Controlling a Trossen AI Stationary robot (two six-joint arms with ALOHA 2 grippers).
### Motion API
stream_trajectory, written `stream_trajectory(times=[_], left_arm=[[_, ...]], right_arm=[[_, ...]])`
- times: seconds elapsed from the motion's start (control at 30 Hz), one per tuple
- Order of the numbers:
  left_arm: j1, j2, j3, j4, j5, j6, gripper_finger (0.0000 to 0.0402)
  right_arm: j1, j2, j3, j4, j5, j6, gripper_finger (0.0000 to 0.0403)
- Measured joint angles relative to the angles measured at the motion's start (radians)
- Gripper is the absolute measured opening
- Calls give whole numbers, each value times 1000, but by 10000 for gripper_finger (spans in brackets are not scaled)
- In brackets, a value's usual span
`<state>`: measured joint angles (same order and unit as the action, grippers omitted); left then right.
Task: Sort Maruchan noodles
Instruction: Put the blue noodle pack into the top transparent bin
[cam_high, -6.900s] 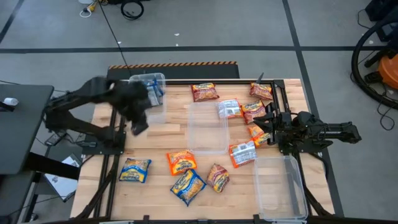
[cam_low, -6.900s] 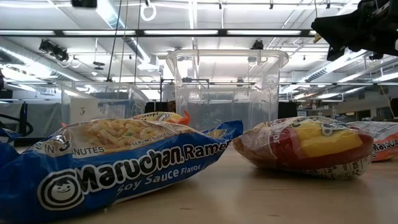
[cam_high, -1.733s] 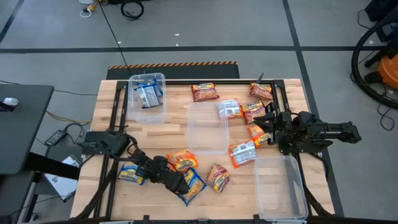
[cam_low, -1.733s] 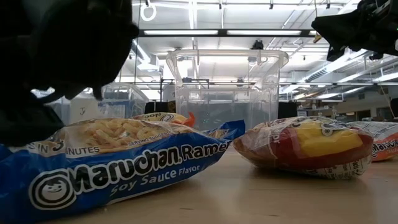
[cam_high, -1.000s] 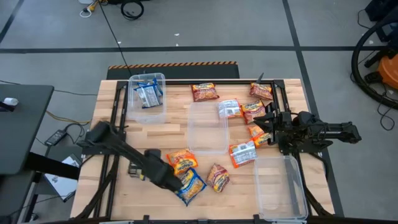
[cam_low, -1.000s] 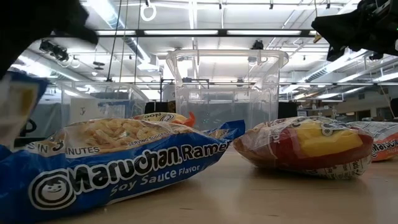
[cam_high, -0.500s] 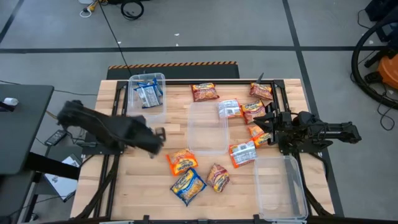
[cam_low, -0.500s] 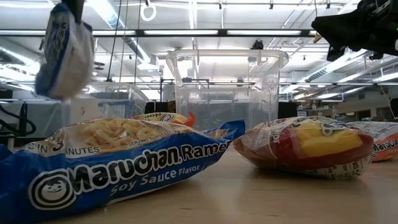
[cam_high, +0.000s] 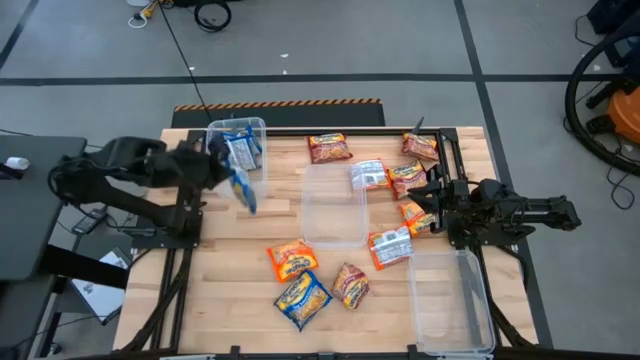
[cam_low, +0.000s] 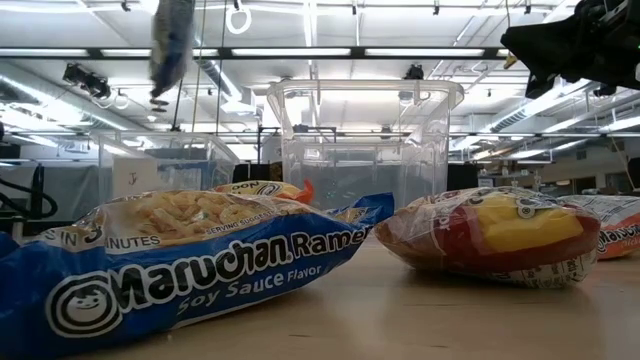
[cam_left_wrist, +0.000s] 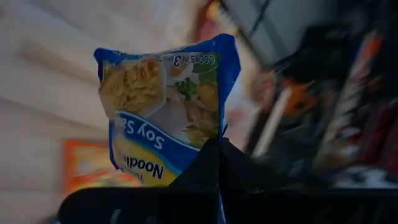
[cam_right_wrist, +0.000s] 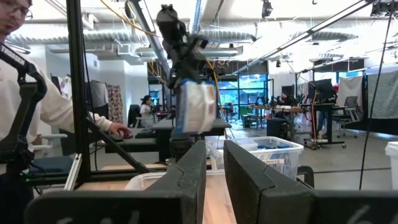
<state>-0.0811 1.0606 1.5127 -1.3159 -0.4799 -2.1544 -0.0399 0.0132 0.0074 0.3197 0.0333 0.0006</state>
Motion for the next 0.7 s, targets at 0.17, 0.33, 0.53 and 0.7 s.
stream_trajectory(times=[0.17,0.33,0.53,0.7], left_arm=[[140,-8,0,28,-16,-61,0],[285,18,-1,60,-10,-91,0],[460,68,0,-2,101,-121,0],[578,113,-1,-32,126,-129,0]], right_arm=[[0,0,0,0,0,0,64],[0,0,0,0,0,0,64],[0,0,0,0,0,0,64],[0,0,0,0,0,0,64]])
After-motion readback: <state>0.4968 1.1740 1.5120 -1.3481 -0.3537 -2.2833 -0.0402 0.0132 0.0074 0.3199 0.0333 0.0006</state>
